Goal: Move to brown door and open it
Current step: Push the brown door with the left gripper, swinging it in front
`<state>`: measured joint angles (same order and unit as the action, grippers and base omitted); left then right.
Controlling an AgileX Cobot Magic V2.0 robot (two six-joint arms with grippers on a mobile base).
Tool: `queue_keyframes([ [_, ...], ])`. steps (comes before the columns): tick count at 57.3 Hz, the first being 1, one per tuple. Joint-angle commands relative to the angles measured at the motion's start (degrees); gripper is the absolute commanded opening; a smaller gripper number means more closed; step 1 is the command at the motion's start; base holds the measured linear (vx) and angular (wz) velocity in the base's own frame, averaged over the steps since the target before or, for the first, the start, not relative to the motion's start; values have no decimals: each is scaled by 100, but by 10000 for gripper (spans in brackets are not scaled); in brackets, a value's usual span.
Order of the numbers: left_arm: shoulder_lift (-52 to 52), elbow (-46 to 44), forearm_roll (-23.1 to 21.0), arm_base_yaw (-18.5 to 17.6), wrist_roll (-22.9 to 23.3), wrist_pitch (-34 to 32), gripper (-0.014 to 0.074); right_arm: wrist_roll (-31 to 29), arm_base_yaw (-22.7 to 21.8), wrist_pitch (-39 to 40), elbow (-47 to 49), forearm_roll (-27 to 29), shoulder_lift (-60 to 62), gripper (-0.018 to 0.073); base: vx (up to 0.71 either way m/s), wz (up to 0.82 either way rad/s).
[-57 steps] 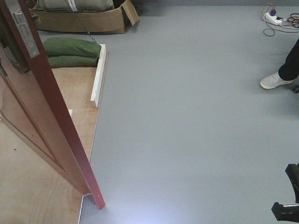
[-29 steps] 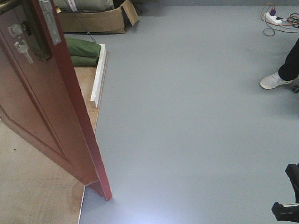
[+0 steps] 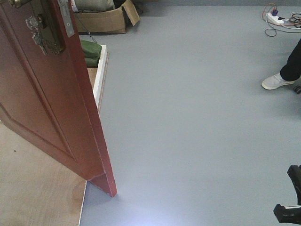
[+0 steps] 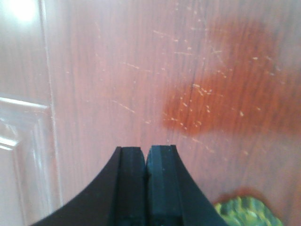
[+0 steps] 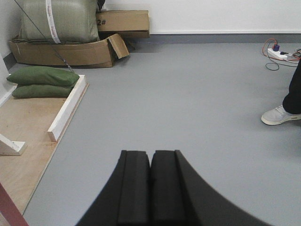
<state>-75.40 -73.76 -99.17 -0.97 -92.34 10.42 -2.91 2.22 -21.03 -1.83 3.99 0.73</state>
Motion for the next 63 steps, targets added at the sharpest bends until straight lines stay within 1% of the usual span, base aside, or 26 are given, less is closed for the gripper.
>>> queue_keyframes([
  [1, 98, -147, -238, -19, 8, 248, 36, -37, 1, 441, -25, -20, 32, 0, 0, 0],
  [13, -17, -154, -245, -19, 19, 463, 36, -37, 1, 441, -25, -20, 32, 0, 0, 0],
  [63, -37, -172, -253, -13, 14, 408, 36, -37, 1, 441, -25, -20, 32, 0, 0, 0],
])
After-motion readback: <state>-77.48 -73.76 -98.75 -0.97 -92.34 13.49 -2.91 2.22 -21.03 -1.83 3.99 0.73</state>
